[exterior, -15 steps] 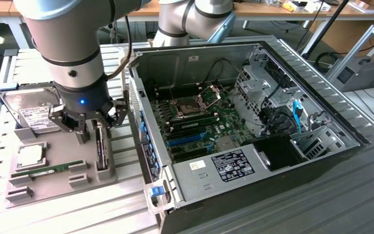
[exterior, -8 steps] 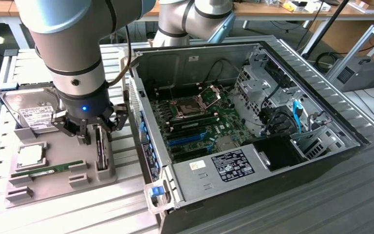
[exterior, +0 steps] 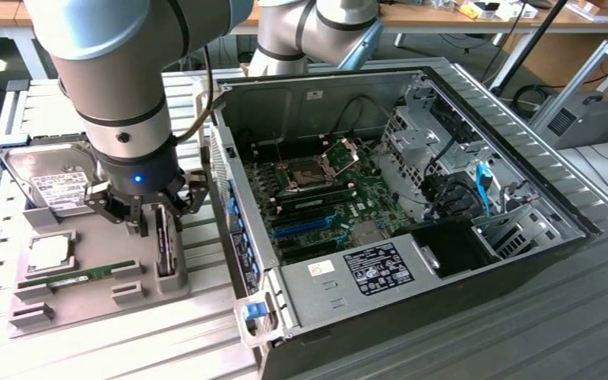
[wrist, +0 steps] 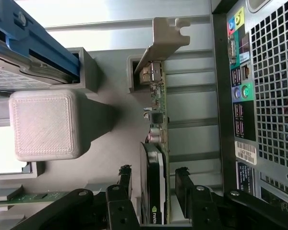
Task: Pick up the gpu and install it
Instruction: 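Pick up the gpu and move the gpu toward the slot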
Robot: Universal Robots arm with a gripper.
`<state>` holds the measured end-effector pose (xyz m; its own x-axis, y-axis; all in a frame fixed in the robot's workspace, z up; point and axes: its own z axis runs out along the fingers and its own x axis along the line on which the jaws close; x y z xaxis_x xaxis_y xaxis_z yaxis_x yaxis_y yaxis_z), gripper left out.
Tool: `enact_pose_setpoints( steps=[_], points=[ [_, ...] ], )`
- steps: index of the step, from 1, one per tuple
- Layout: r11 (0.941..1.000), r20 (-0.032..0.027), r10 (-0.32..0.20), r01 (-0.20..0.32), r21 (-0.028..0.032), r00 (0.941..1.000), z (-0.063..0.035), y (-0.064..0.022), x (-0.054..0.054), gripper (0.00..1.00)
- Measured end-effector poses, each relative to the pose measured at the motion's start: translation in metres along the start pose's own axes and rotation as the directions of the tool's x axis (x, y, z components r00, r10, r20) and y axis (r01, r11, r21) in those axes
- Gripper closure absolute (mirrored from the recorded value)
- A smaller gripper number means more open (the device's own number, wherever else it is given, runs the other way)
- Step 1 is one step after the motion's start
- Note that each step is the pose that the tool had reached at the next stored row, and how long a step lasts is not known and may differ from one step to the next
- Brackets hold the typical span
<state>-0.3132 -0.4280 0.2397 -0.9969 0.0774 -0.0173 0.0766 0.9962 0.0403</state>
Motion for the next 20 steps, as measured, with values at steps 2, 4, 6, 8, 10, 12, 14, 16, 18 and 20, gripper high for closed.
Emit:
enact_pose_setpoints(
  steps=[2, 4, 6, 8, 10, 12, 14, 16, 18, 20],
  points=[
    [1.0000, -0.0003, 0.000, 0.000, 0.0002, 1.0000, 0.0007, -0.0001, 0.0000, 0.50],
    [1.0000, -0.0005, 0.000, 0.000, 0.0003, 1.0000, 0.0010, -0.0001, 0.0001, 0.50],
    [1.0000, -0.0003, 0.000, 0.000, 0.0001, 1.0000, 0.0012, -0.0001, 0.0000, 0.50],
    [1.0000, -0.0002, 0.000, 0.000, 0.0001, 1.0000, 0.0013, -0.0001, 0.0001, 0.50],
    [1.0000, -0.0001, 0.000, 0.000, -0.0001, 1.0000, 0.0016, -0.0001, 0.0004, 0.50],
    [1.0000, -0.0003, 0.000, 0.000, 0.0001, 1.0000, 0.0014, -0.0001, 0.0006, 0.50],
    [1.0000, -0.0002, 0.000, 0.000, 0.0000, 1.0000, 0.0015, -0.0001, 0.0004, 0.50],
    [1.0000, -0.0005, 0.000, 0.000, 0.0001, 1.0000, 0.0015, -0.0004, -0.0005, 0.50],
    [1.0000, -0.0006, 0.000, 0.000, 0.0002, 1.0000, 0.0015, -0.0006, -0.0007, 0.50],
    [1.0000, -0.0006, 0.000, 0.000, 0.0002, 1.0000, 0.0014, -0.0006, -0.0007, 0.50]
  ],
)
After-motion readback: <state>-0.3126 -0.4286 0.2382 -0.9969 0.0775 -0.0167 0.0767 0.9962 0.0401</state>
